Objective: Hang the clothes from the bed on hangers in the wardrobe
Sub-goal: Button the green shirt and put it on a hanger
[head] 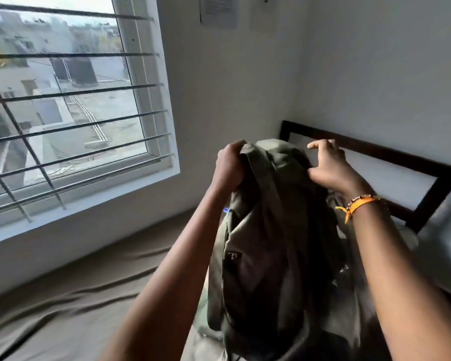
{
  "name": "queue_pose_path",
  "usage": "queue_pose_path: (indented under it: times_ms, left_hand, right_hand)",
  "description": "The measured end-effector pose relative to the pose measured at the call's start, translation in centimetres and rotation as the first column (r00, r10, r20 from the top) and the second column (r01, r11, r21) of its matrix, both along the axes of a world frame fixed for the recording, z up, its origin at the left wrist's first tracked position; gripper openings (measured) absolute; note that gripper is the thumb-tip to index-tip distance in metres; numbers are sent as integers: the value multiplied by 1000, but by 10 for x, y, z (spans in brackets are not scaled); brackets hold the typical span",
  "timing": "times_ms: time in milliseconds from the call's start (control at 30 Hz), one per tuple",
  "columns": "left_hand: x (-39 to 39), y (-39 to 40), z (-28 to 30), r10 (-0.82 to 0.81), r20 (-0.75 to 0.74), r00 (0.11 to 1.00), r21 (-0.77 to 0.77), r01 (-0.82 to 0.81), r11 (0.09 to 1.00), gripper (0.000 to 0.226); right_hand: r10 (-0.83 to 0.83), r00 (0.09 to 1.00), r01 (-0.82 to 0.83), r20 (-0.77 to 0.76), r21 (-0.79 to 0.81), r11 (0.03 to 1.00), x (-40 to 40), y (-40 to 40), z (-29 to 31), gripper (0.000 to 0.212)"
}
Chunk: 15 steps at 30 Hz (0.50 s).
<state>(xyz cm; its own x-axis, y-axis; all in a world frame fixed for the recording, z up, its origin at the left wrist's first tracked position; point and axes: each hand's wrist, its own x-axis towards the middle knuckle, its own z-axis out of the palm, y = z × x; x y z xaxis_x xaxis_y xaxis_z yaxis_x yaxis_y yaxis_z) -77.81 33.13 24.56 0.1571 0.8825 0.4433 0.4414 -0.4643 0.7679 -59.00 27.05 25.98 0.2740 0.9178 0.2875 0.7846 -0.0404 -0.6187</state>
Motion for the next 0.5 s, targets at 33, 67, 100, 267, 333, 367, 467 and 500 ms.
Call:
queue_pose_path:
  times_ms: [33,67,100,267,333,367,467,500]
  left_hand:
    - [7,-3,8,-48,-10,999,52,49,997,15]
    - [14,-13,19,-108,-70,992,87,114,990,19]
    - [20,-20,27,-161,-136,978,100,175,980,26]
    - [13,-49,31,-441,177,880,-47,455,889,29]
    - [4,-55,11,-479,385,789,-130,560,818,38]
    - [1,-58,-2,-478,364,799,-170,562,810,45]
    - [5,-76,-59,-611,122,782,-380,606,699,59]
    - [10,-88,-80,-610,50,791,-460,561,689,57]
  right_hand:
    - [104,990,-100,-95,54,994,-10,-10,3,61]
    - [243,951,-223,-192,121,967,-22,-17,5,70]
    - [351,915,-325,-199,152,933,-35,-24,9,77]
    - [41,981,-87,188,241,967,-40,-29,-2,44]
    - [45,984,-97,175,300,949,-35,-37,-7,12]
    - [76,990,-110,119,317,942,-33,-42,-8,7]
    - [159,986,-132,-53,339,931,-27,-52,-1,9]
    - [165,982,-122,-87,371,921,-26,-56,3,10]
